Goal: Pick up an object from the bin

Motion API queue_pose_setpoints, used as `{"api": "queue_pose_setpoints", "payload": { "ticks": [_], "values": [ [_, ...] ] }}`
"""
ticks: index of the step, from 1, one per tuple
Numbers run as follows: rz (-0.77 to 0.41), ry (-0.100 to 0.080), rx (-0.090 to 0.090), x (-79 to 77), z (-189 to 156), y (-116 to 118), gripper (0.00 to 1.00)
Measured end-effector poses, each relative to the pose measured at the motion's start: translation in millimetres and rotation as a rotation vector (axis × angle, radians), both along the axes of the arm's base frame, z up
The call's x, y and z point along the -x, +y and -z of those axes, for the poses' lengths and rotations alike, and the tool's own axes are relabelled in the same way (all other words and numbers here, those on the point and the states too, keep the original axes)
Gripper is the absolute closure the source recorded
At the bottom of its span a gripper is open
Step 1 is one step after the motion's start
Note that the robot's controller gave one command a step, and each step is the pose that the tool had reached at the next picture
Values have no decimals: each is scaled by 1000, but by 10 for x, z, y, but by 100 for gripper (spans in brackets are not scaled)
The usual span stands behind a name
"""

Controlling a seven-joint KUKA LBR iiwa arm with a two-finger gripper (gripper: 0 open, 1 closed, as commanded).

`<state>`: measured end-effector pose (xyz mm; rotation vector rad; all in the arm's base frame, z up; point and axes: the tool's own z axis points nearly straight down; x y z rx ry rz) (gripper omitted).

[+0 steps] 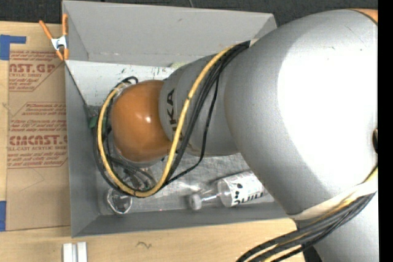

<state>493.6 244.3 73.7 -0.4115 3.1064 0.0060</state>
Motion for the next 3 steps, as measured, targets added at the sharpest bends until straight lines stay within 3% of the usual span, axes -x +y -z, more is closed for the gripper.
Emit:
{"api": "queue_pose_setpoints", "payload": {
  "ticks": [1,3],
  "values": [
    [-220,1,1,62,-44,-97,100],
    [-276,3,0,6,-32,-98,100]
  ]
}}
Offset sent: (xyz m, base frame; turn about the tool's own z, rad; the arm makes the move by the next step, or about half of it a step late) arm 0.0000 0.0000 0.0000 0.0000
